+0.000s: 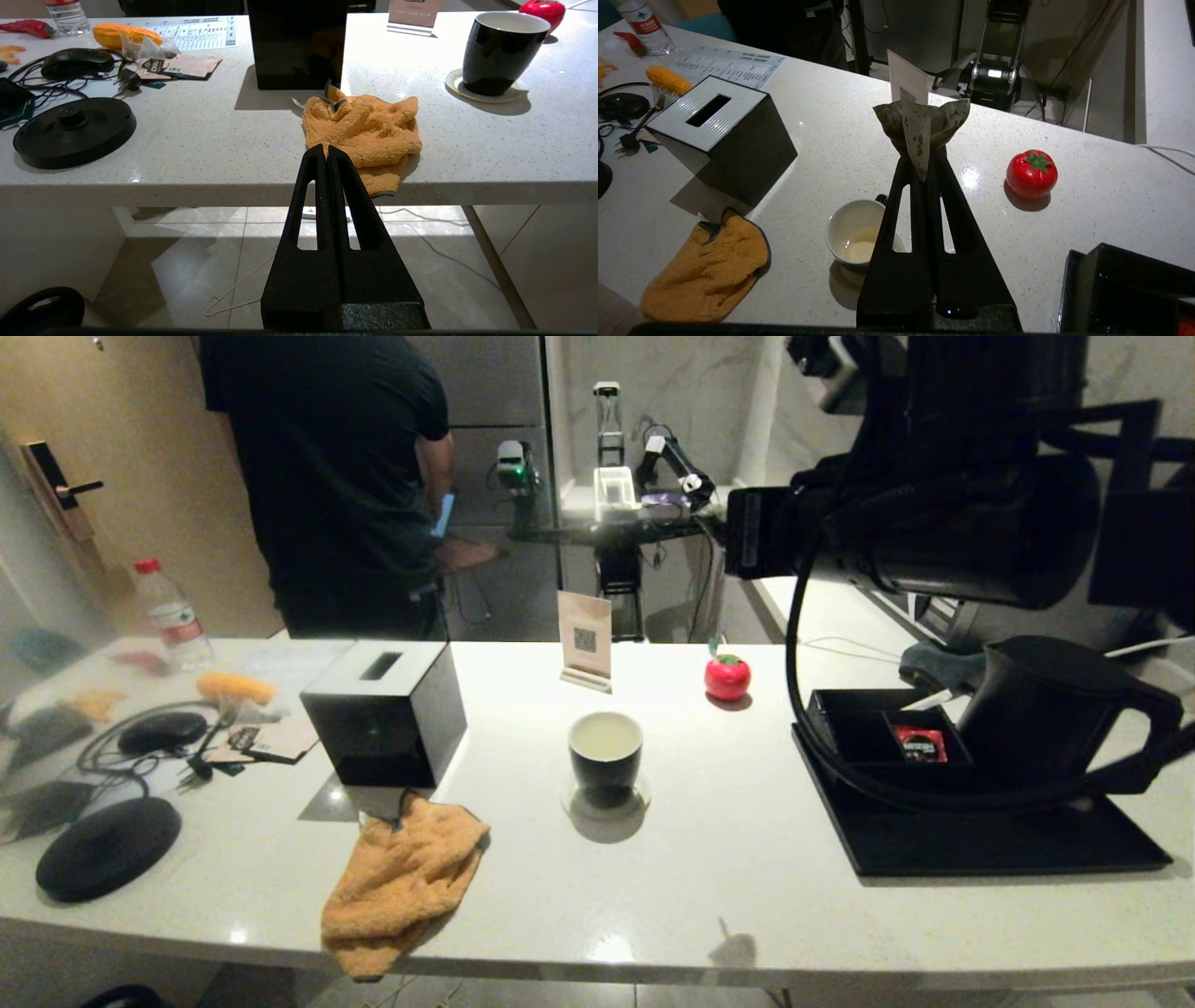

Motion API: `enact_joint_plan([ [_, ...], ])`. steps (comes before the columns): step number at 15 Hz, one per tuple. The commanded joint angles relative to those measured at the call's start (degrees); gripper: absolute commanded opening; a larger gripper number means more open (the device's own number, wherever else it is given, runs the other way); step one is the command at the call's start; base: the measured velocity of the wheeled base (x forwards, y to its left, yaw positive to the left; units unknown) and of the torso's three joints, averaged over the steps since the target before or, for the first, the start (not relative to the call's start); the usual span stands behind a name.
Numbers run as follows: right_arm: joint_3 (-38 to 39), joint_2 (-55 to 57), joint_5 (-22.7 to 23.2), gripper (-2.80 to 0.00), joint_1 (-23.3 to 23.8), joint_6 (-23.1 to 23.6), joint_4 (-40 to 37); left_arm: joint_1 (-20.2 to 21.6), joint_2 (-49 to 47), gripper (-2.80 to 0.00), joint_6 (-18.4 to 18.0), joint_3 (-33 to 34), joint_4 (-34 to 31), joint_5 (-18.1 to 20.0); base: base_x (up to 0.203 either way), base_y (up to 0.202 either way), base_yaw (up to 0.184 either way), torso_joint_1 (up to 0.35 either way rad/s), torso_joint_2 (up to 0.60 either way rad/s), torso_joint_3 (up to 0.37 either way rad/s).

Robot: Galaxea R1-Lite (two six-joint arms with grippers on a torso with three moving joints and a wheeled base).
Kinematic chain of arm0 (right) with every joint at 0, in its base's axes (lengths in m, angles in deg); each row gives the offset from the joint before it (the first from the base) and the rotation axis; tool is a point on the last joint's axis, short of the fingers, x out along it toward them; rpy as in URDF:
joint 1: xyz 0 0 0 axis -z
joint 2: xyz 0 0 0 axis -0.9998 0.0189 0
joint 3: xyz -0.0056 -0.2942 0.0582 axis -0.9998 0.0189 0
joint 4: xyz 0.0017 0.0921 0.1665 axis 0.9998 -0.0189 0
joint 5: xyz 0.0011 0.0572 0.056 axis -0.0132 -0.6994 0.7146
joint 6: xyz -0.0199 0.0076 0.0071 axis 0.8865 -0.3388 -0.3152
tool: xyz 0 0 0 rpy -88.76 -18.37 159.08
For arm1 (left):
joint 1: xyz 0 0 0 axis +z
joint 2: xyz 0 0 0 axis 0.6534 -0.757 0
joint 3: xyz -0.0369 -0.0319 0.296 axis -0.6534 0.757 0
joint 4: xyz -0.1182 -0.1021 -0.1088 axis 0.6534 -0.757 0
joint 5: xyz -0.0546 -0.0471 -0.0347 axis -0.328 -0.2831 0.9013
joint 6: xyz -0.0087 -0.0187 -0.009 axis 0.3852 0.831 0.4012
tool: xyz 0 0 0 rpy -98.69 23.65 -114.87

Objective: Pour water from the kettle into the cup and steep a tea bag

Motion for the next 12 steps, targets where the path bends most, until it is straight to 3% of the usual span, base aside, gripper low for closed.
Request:
enact_joint_plan([
  [1,-1.85,1.68,-0.15,-2.8,-0.81,0.01,-0.01,0.0,0.02,-2.8,-0.29,0.0,0.07,0.04,0.0,0.0,0.0,0.0,0.0,0.0],
  [12,-2.15,1.95,-0.41,-2.8,-1.89,0.1,-0.01,0.0,0.02,-2.8,-2.8,-1.37,-0.54,1.37,0.0,0.0,0.0,0.0,0.0,0.0],
])
